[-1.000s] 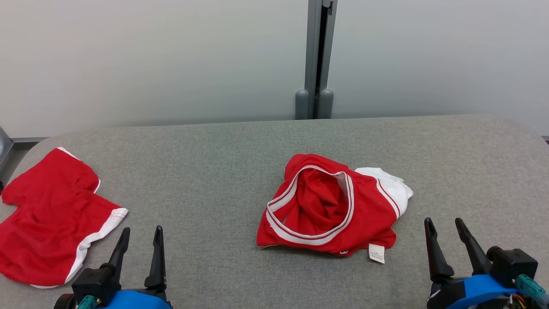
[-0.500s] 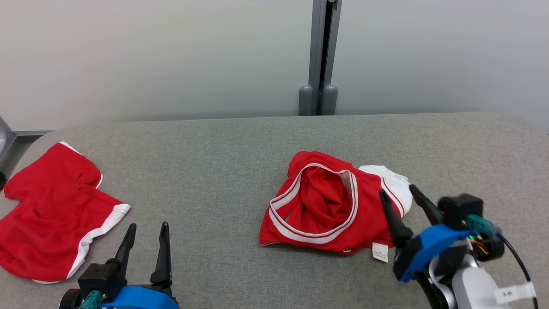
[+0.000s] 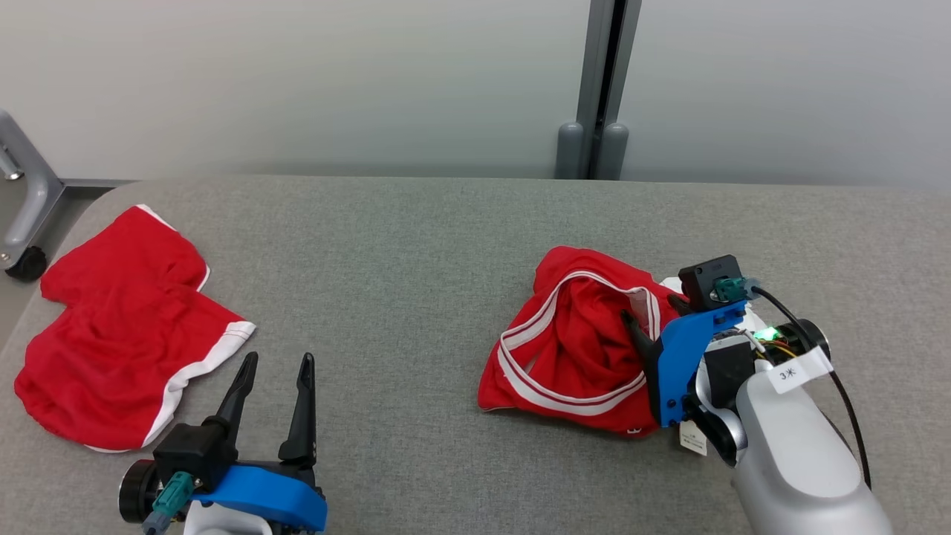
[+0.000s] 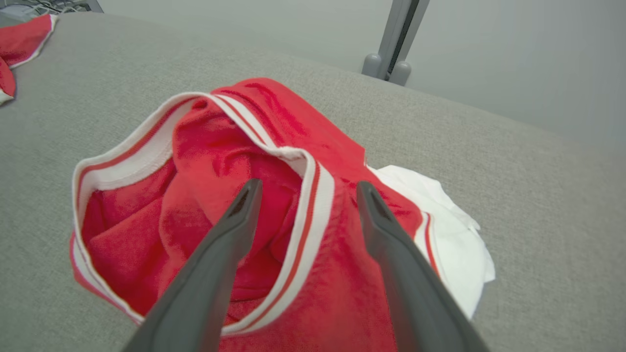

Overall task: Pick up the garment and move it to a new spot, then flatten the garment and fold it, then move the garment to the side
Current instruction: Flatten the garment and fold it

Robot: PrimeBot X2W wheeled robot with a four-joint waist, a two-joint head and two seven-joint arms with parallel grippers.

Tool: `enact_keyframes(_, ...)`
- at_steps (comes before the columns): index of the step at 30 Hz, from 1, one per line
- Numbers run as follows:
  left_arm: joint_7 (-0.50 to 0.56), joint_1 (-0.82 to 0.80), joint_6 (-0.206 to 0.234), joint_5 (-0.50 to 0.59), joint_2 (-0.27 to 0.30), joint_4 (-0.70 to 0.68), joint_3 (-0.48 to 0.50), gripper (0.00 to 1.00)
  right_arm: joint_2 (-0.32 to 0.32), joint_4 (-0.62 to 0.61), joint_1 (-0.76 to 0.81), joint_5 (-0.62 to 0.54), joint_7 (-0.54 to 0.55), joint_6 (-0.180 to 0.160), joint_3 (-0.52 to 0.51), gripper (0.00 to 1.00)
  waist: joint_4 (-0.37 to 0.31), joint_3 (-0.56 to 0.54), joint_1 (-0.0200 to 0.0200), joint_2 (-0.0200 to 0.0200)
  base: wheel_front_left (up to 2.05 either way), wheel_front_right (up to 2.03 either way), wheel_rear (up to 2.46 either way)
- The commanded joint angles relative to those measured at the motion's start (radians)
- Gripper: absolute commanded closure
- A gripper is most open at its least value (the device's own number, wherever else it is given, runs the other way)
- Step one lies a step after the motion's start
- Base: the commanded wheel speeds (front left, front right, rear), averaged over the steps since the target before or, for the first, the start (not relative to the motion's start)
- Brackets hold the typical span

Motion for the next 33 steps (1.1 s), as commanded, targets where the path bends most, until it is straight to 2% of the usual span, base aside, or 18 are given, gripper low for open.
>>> enact_keyframes(1, -0.003, -0.019, -0.004, 0.001, 0.005, 0.0, -0.005, 0.0, -0.005, 0.052, -0.037, -0.038, 0.015, 0.0, -0.002, 0.0, 0.015, 0.015, 0.0, 0.0, 0.0, 0.0, 0.0)
enact_keyframes(5, -0.003, -0.035, -0.006, 0.002, 0.001, -0.001, -0.009, 0.0, -0.005, 0.141, -0.083, -0.123, 0.023, 0.0, -0.032, 0.0, 0.03, 0.029, 0.0, 0.0, 0.0, 0.0, 0.0)
enact_keyframes(6, -0.003, -0.038, -0.006, 0.003, -0.001, -0.002, -0.01, 0.0, -0.004, 0.155, -0.091, -0.139, 0.017, 0.0, -0.045, 0.24, 0.033, 0.031, 0.0, 0.0, 0.0, 0.0, 0.0)
enact_keyframes(7, -0.003, -0.041, -0.007, 0.004, -0.002, -0.003, -0.01, 0.0, -0.004, 0.165, -0.1, -0.152, 0.008, 0.0, -0.06, 0.97, 0.035, 0.032, 0.0, 0.0, 0.0, 0.0, 0.0)
enact_keyframes(12, -0.003, -0.045, -0.007, 0.005, -0.005, -0.006, -0.008, 0.0, -0.004, 0.197, -0.121, -0.188, -0.015, 0.0, -0.123, 1.0, 0.039, 0.034, 0.0, 0.0, 0.0, 0.0, 0.0)
enact_keyframes(16, -0.003, -0.043, -0.007, 0.006, -0.007, -0.003, -0.005, 0.0, -0.004, 0.178, -0.161, -0.169, -0.086, 0.0, -0.138, 1.0, 0.041, 0.026, 0.0, 0.0, 0.0, 0.0, 0.0)
enact_keyframes(19, -0.003, -0.039, -0.007, 0.008, -0.007, -0.006, -0.004, 0.0, -0.003, 0.113, -0.223, -0.101, -0.179, 0.0, -0.056, 1.0, 0.043, 0.015, 0.0, 0.0, 0.0, 0.0, 0.0)
enact_keyframes(22, -0.003, -0.034, -0.007, 0.009, -0.008, -0.012, -0.005, 0.0, -0.003, 0.04, -0.286, -0.012, -0.22, 0.0, 0.065, 1.0, 0.044, 0.012, 0.0, 0.0, 0.0, 0.0, 0.0)
enact_keyframes(27, -0.003, -0.045, -0.009, 0.011, -0.01, -0.023, -0.013, 0.0, -0.003, -0.076, -0.416, 0.13, -0.226, 0.0, 0.288, 1.0, 0.062, 0.026, 0.0, 0.0, 0.0, 0.0, 0.0)
enact_keyframes(33, -0.003, -0.072, -0.017, 0.017, -0.025, -0.033, -0.038, 0.0, -0.004, -0.123, -0.592, 0.293, -0.257, 0.0, 0.433, 1.0, 0.103, 0.058, 0.0, 0.0, 0.0, 0.0, 0.0)
